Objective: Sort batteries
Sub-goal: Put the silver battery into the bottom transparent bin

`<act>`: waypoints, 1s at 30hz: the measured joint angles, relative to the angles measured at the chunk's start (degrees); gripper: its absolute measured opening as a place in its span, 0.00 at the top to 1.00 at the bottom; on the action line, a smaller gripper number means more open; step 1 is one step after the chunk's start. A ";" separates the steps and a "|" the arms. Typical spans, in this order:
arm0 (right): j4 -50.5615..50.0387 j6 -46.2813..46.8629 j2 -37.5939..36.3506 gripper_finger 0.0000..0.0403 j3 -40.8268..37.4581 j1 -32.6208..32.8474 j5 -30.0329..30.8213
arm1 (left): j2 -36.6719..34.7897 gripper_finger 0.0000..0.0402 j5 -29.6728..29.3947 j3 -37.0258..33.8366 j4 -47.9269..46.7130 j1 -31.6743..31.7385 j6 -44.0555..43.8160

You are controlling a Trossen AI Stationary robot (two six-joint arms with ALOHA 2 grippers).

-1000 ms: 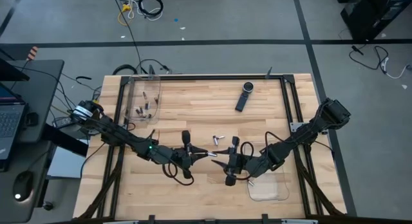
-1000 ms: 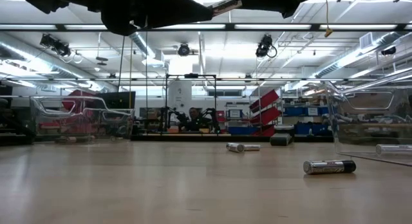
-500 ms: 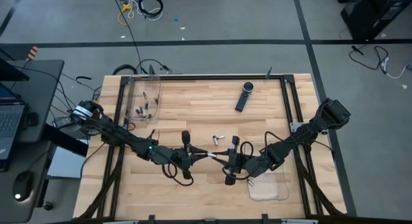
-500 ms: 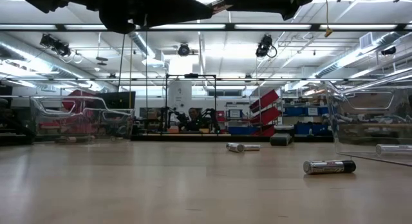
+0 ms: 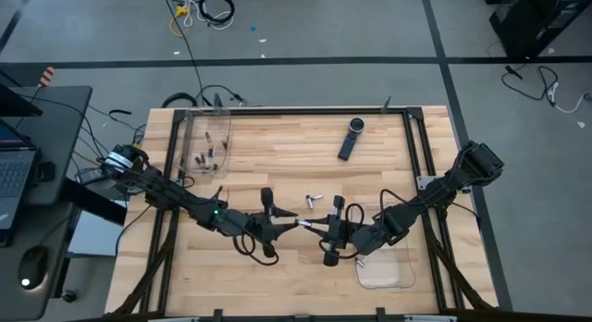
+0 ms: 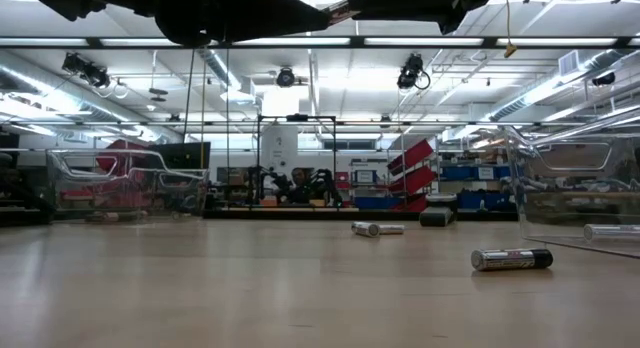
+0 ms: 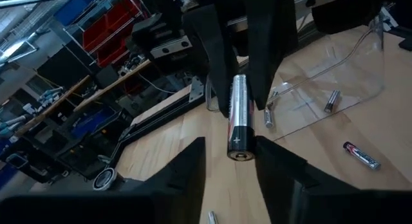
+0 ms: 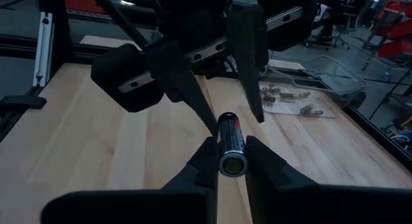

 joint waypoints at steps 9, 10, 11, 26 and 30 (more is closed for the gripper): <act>-8.03 5.03 -6.48 0.90 0.00 0.70 -0.11 | -0.02 0.61 -1.21 0.00 -5.90 -0.02 -5.05; -10.91 6.99 -7.78 0.90 0.00 0.86 -0.14 | -0.02 0.61 -1.40 0.00 -6.46 -0.02 -5.85; -13.71 9.09 -9.11 0.90 0.00 1.07 -0.26 | -0.02 0.61 -1.70 0.00 -6.92 -0.02 -6.75; -59.04 55.77 -24.29 0.89 0.01 6.29 -33.57 | -0.02 0.61 -2.17 -0.02 -9.86 -0.17 -11.81; -65.28 65.71 -24.84 0.89 0.02 7.85 -39.32 | -0.02 0.61 -2.15 -0.02 -9.75 -0.17 -11.83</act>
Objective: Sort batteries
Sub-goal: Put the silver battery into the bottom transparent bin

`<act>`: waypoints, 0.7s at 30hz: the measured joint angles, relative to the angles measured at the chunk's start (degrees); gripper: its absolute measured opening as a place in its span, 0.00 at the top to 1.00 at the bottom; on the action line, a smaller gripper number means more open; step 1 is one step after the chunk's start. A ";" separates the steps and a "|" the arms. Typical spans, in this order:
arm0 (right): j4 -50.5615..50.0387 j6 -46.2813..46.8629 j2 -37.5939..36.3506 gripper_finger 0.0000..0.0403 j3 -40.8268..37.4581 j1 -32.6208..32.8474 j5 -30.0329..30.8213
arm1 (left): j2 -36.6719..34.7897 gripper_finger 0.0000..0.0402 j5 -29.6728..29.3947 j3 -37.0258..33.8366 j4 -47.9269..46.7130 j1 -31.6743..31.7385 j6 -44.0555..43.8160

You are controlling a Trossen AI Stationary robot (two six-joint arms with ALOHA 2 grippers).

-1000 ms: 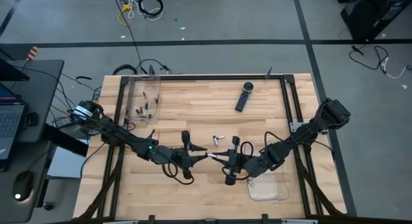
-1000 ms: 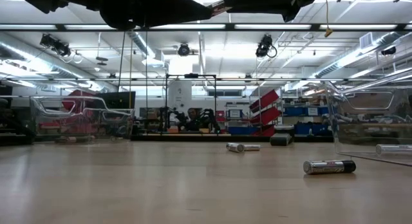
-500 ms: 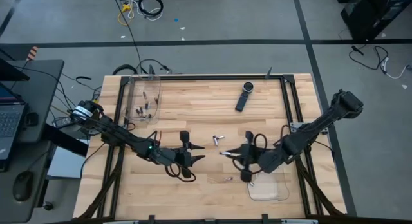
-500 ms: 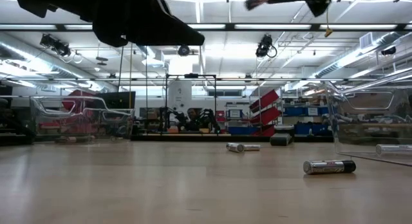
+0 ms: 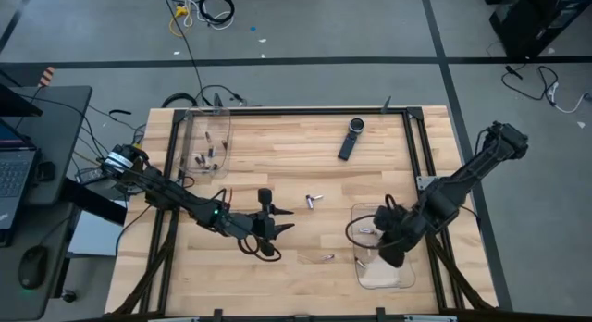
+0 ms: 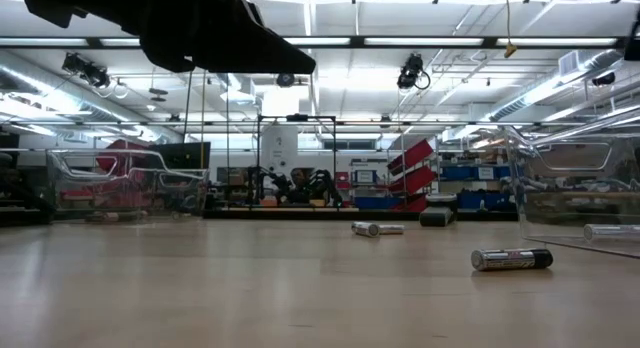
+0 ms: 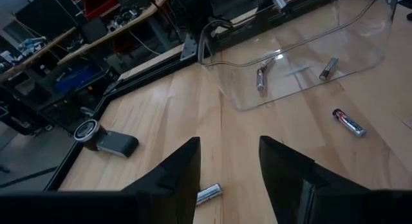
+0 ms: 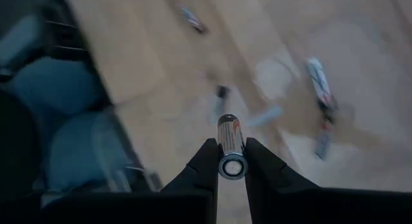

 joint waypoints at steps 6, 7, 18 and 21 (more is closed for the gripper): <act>-7.82 6.50 3.82 0.89 0.00 0.54 -1.32 | 0.00 0.61 0.03 0.00 0.51 0.07 0.03; -8.84 7.00 4.82 0.89 0.00 0.53 -1.76 | 0.00 0.61 0.05 0.00 0.57 0.07 0.04; -9.44 7.30 16.00 0.89 0.00 0.53 -10.02 | 0.00 0.61 0.29 0.00 0.52 0.07 0.03; -8.36 6.87 17.78 0.89 0.00 1.22 -10.25 | 0.00 0.61 0.29 0.00 0.52 0.07 0.07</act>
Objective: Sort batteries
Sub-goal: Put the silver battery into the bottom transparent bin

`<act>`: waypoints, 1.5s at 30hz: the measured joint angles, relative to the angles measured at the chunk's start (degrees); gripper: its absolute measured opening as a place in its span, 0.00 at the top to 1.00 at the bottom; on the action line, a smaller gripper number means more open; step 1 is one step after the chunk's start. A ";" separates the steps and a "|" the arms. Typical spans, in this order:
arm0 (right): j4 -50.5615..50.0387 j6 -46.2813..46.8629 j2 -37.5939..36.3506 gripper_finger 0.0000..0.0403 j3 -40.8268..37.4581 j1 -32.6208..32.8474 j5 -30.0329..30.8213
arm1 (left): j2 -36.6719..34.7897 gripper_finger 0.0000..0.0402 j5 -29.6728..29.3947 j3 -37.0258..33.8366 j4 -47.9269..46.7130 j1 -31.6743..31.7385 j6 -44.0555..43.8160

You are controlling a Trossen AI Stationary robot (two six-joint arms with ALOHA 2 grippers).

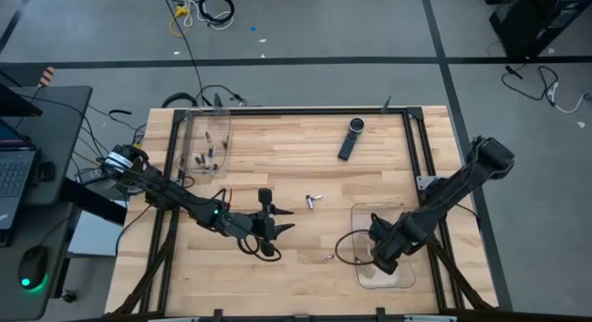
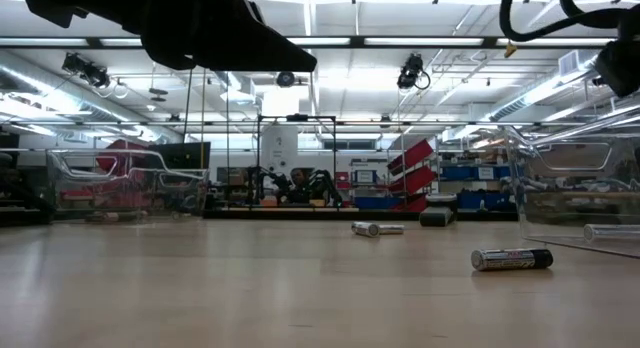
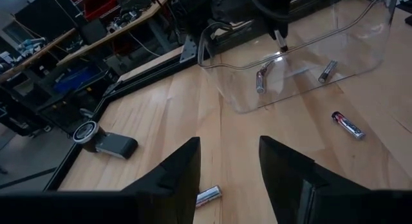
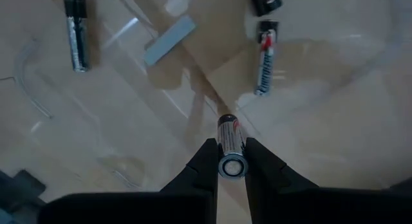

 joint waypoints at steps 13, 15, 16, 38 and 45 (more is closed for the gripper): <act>2.94 -0.32 1.06 0.81 0.00 1.58 2.11 | 0.00 0.61 -0.05 0.00 -0.23 0.00 -0.04; 2.93 -0.31 1.11 0.80 0.00 1.58 2.12 | 0.00 0.61 -0.06 0.00 -0.24 0.00 -0.02; 2.93 -0.30 1.11 0.79 0.00 1.57 2.15 | 0.00 0.61 -0.06 0.00 -0.24 0.00 -0.04; 2.33 0.18 -7.81 0.79 0.00 1.57 11.24 | 0.96 0.61 5.75 0.00 0.35 5.42 -1.54; 2.46 -2.96 -10.68 0.79 0.00 1.55 23.82 | 0.97 0.61 16.90 0.00 -3.36 14.89 -0.29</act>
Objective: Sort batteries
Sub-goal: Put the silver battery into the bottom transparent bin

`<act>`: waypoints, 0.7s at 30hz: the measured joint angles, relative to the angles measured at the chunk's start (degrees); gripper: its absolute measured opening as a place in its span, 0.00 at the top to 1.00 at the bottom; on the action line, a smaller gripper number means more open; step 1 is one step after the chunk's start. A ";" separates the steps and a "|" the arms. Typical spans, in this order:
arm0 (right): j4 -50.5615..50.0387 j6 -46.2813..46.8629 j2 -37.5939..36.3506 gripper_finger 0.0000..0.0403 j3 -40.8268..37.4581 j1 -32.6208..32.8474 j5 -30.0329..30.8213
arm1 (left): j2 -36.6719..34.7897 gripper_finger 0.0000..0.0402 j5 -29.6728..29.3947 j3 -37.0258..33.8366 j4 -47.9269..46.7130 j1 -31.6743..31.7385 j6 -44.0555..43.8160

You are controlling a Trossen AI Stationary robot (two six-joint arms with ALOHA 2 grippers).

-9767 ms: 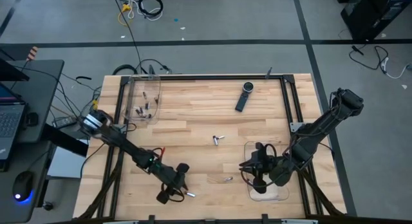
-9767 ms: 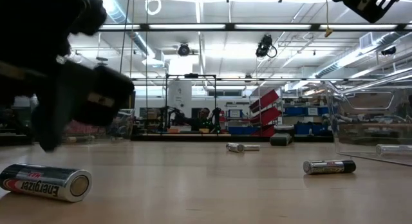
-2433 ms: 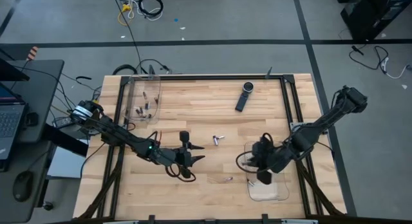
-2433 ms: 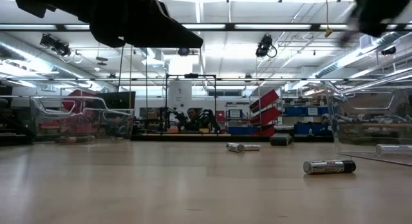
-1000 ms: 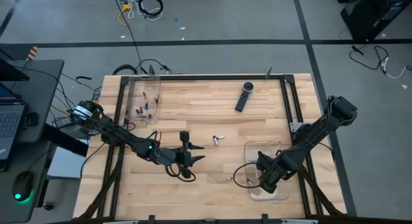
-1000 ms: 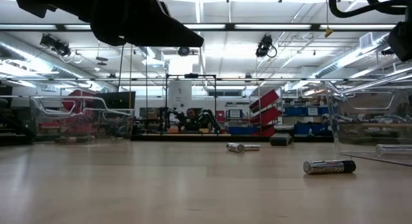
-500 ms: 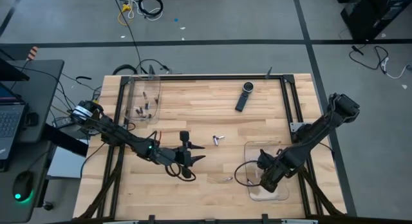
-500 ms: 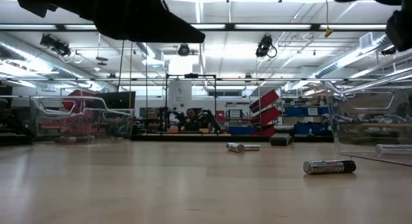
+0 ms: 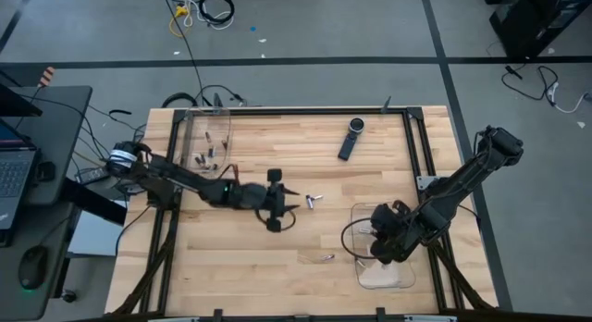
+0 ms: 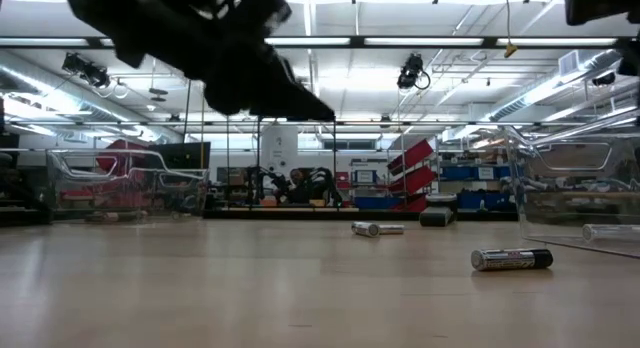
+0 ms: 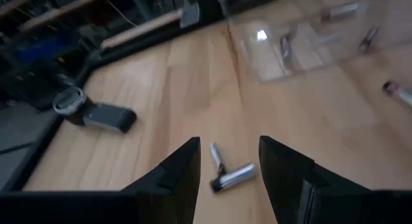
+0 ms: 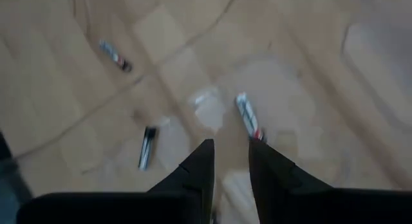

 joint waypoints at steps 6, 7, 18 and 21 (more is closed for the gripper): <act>0.12 -1.89 -0.03 0.79 0.00 -0.16 7.01 | 1.38 0.61 11.33 0.00 -0.57 7.98 -0.17; 0.24 -1.94 -0.01 0.79 0.00 -0.16 8.31 | 2.10 0.61 12.11 0.00 0.68 8.86 -0.82; 0.70 -2.69 -0.01 0.79 0.00 -0.24 15.58 | 13.90 0.61 16.86 1.55 8.95 11.83 1.47; 0.71 -2.69 0.01 0.79 0.00 -0.59 16.15 | 16.97 0.61 17.04 4.32 10.57 11.89 -1.03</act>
